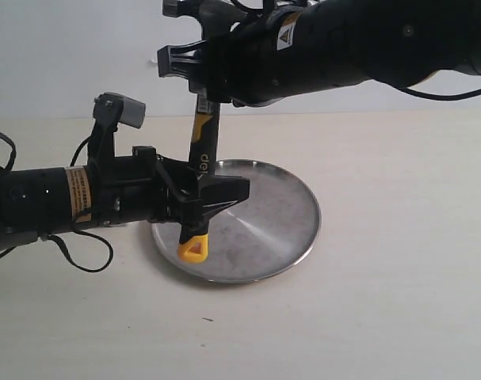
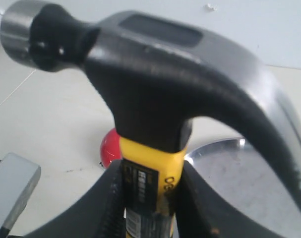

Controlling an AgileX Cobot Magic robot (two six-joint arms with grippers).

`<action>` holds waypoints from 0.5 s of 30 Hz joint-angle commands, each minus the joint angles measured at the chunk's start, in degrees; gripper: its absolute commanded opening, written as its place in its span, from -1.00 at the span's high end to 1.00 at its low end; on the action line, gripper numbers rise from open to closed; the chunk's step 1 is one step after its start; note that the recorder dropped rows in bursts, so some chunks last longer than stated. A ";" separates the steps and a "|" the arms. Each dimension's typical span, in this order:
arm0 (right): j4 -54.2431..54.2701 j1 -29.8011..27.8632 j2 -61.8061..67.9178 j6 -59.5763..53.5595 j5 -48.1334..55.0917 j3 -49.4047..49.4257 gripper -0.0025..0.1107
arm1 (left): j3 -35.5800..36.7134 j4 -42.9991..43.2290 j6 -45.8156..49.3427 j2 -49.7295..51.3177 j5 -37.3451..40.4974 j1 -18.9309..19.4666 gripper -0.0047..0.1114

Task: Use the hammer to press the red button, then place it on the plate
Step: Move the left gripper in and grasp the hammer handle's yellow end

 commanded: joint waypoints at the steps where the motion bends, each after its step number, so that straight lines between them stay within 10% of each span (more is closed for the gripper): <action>1: 0.84 0.59 -1.37 0.11 -2.84 -1.12 0.96 | -0.25 -1.74 0.65 1.23 -2.75 -0.10 -0.09; 8: 0.69 0.59 -1.37 0.11 -2.26 -1.12 0.96 | -0.25 -0.55 0.35 1.39 -5.53 -0.10 0.93; 15: -1.26 0.59 -1.41 -0.56 -1.09 -1.12 0.89 | -0.25 1.21 -0.18 1.39 -7.64 -0.10 0.92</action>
